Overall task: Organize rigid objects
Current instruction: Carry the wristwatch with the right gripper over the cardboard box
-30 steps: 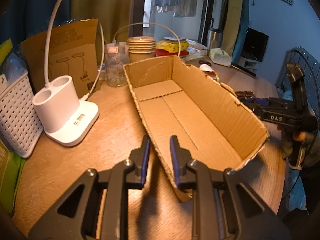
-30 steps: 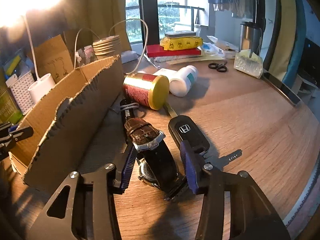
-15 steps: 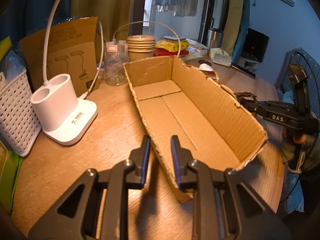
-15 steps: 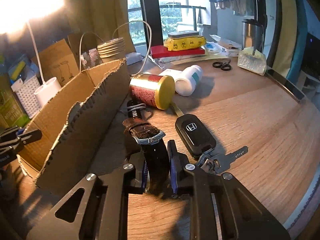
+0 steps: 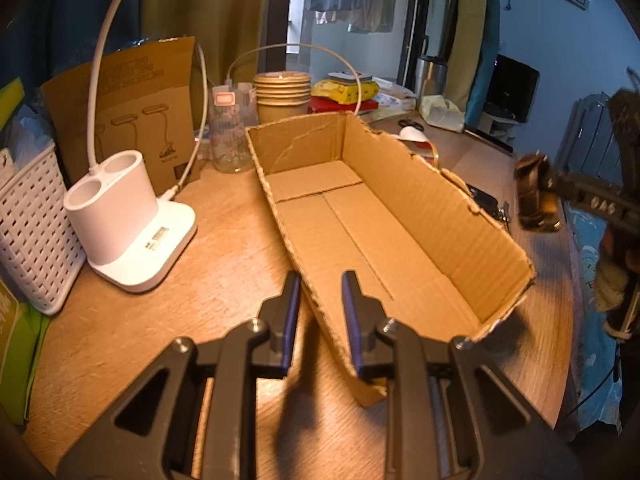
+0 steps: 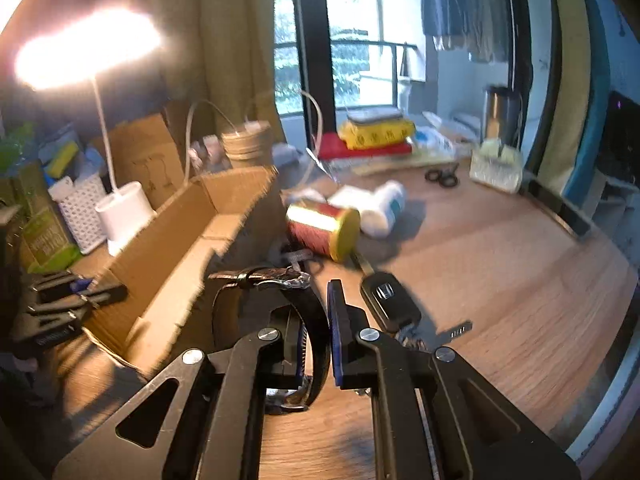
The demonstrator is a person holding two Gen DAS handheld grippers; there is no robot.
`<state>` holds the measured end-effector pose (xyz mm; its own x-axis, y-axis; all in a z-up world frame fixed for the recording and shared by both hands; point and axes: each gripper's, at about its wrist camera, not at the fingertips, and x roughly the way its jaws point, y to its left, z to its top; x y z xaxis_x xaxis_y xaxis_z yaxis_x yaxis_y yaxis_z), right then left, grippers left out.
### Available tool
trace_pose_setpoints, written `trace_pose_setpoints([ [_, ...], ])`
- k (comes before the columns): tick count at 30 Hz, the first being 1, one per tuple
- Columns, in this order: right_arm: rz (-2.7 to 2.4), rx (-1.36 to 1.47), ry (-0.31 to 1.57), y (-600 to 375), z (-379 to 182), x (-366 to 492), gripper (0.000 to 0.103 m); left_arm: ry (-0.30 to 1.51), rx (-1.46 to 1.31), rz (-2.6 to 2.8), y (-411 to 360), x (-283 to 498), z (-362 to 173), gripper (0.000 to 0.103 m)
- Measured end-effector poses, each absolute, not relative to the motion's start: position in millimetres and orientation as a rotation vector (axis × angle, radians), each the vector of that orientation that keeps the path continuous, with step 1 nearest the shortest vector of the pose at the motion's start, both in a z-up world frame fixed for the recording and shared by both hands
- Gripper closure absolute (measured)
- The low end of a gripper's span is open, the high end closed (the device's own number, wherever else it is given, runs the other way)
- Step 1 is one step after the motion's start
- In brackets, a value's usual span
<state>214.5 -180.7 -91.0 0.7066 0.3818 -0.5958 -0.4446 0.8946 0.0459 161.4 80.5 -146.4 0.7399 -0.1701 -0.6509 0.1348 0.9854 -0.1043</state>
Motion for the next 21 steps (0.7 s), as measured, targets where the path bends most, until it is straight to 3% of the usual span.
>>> trace_pose_setpoints([
  [10,0.578,-0.124,0.572,-140,-58,199,0.092,0.718,-0.05,-0.166,81,162,-146,0.08],
  [21,0.683,-0.211,0.594,-78,-73,197,0.092,0.718,-0.05,-0.165,80,161,-146,0.08],
])
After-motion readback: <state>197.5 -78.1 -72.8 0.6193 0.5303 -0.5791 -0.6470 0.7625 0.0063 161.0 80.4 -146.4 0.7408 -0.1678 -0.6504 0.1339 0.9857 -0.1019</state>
